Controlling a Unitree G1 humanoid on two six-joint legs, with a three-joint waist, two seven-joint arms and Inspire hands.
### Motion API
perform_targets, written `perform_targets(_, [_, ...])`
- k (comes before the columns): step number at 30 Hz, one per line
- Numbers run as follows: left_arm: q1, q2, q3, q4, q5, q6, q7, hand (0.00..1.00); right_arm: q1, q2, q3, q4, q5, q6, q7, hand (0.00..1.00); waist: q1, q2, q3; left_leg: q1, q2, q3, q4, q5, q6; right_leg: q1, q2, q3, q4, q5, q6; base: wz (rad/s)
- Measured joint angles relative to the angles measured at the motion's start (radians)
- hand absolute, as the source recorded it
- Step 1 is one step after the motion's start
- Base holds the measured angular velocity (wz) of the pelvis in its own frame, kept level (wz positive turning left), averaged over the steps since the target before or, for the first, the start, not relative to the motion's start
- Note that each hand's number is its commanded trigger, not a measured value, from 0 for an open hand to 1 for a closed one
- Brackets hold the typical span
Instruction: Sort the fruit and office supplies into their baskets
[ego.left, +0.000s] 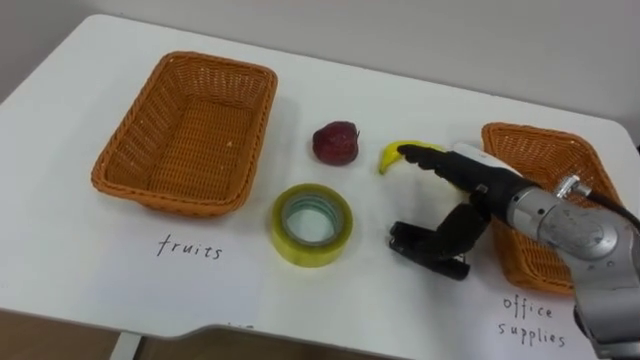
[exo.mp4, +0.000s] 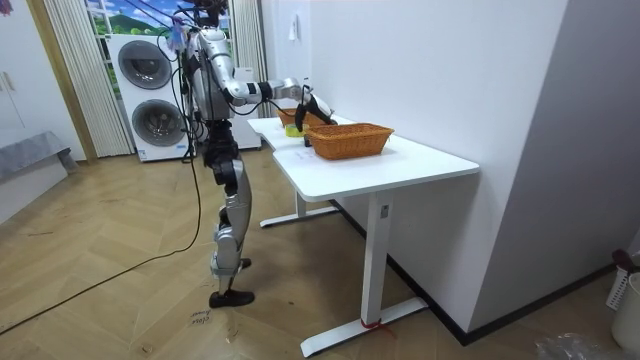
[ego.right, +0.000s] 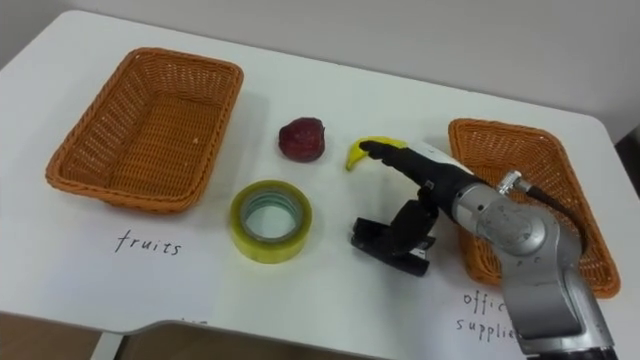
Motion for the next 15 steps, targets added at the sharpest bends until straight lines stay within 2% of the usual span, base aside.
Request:
perform_targets(4, [0.003,0.0,0.001,0.0,0.0,0.005,0.0,0.0,0.0,0.007,0.005,-0.014,-0.015,0.023,0.024,0.0,0.002,-0.001,-0.0008,-0.006,0.0,0.0,0.001,0.0,0.0,-0.004,0.0,-0.003,0.0,0.0,0.0,0.0])
perform_targets(8, [0.006,-0.001,0.011,0.0,0.0,0.017,0.0,0.0,0.0,0.007,0.005,-0.007,-0.099,0.043,0.043,0.0,0.003,-0.002,-0.0015,-0.005,0.0,-0.005,0.001,0.0,0.0,-0.002,0.0,-0.011,-0.001,0.0,0.0,0.03])
perform_targets(12, [0.006,-0.002,0.01,-0.001,0.0,0.021,0.001,0.0,0.0,0.007,0.007,0.044,-0.128,0.045,0.043,0.0,0.004,-0.002,-0.0013,0.0,0.0,-0.005,0.001,0.0,0.0,0.002,0.0,-0.01,-0.001,0.0,0.0,0.0])
perform_targets(15, [0.006,-0.003,0.009,-0.008,0.0,0.021,0.001,0.0,0.0,0.007,0.01,0.081,-0.138,0.066,0.044,0.0,0.005,0.0,-0.0004,0.001,0.0,-0.004,0.001,0.0,0.0,0.002,0.0,-0.009,-0.001,0.0,0.0,0.0])
